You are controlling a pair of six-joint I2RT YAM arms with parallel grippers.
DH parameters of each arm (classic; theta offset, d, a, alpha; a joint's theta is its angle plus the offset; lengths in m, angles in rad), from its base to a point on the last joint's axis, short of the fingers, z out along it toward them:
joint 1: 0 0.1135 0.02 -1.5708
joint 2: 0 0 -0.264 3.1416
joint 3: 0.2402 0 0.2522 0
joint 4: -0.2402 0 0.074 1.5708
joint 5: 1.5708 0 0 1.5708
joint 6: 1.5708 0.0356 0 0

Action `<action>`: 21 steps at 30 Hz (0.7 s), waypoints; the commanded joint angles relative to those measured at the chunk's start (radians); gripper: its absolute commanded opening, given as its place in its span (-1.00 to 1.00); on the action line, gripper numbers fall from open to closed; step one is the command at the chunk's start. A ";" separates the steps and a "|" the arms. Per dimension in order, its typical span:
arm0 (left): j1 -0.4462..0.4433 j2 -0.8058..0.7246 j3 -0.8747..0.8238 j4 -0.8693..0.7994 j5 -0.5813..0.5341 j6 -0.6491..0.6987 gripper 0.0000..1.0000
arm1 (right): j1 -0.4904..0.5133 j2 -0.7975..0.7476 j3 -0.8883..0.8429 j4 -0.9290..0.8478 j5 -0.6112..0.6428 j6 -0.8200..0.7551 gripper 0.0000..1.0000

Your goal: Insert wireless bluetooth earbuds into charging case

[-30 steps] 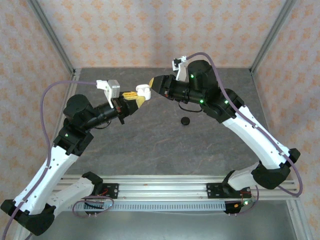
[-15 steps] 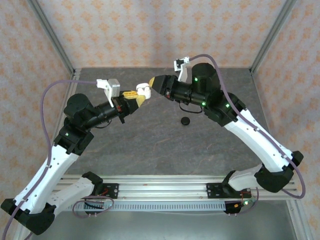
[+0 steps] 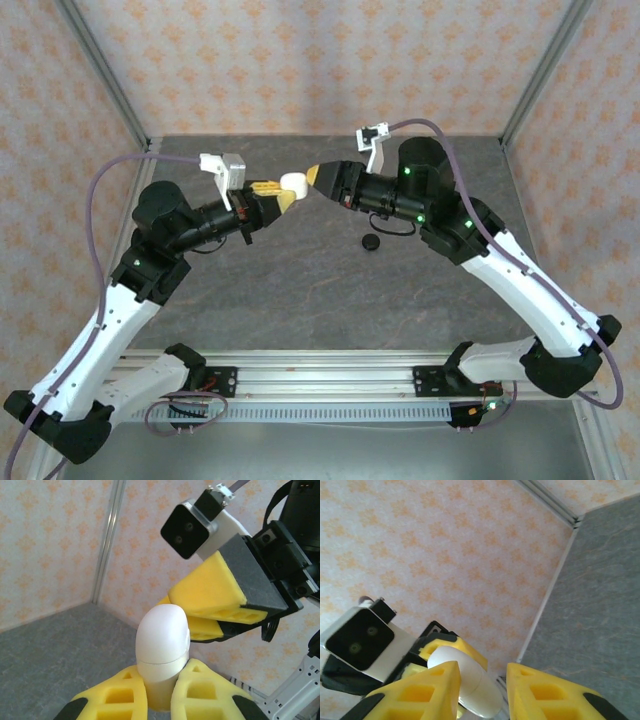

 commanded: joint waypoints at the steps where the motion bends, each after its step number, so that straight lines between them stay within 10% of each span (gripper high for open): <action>1: -0.006 0.011 0.043 0.038 0.006 -0.037 -1.00 | 0.018 0.000 0.027 -0.173 -0.011 -0.104 -0.39; 14: -0.006 0.020 0.028 -0.016 0.011 -0.018 -1.00 | 0.008 -0.046 0.066 -0.322 0.172 -0.208 -0.42; 21: -0.007 0.018 0.009 -0.045 0.020 0.000 -1.00 | -0.002 0.039 0.217 -0.338 0.138 -0.236 -0.10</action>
